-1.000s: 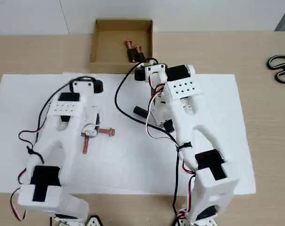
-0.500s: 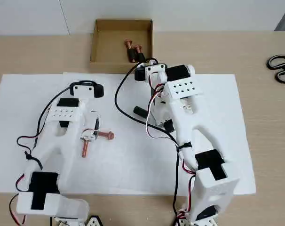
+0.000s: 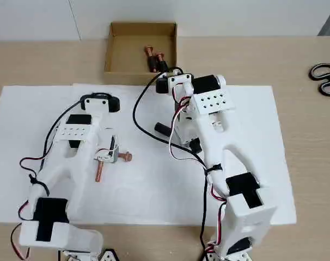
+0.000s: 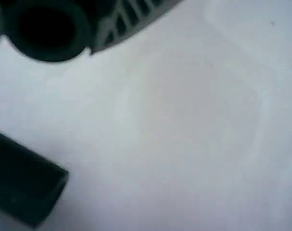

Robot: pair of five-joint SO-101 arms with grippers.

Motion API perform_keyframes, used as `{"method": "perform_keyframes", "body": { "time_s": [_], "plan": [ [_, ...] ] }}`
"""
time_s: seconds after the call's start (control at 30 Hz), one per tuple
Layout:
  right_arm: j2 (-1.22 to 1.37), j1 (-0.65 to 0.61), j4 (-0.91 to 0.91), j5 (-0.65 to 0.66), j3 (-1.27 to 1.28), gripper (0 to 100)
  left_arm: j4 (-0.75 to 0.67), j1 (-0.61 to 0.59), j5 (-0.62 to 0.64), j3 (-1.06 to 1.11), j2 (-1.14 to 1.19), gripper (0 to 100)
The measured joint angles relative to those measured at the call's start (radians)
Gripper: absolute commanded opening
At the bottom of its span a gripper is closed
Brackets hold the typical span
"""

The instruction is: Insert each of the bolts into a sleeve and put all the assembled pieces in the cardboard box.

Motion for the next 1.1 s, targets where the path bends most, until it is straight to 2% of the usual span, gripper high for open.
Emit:
{"method": "perform_keyframes", "body": {
  "time_s": [0.63, 1.0, 1.1],
  "plan": [
    [0.0, 0.0, 0.0, 0.0, 0.0, 0.4, -0.038, 0.0, 0.003, 0.0, 0.0, 1],
    [0.0, 0.0, 0.0, 0.0, 0.0, 0.4, -0.038, 0.0, 0.005, -0.002, 0.0, 0],
    [0.0, 0.0, 0.0, 0.0, 0.0, 0.4, 0.017, 0.0, 0.005, -0.04, 0.0, 0]
  ]
}}
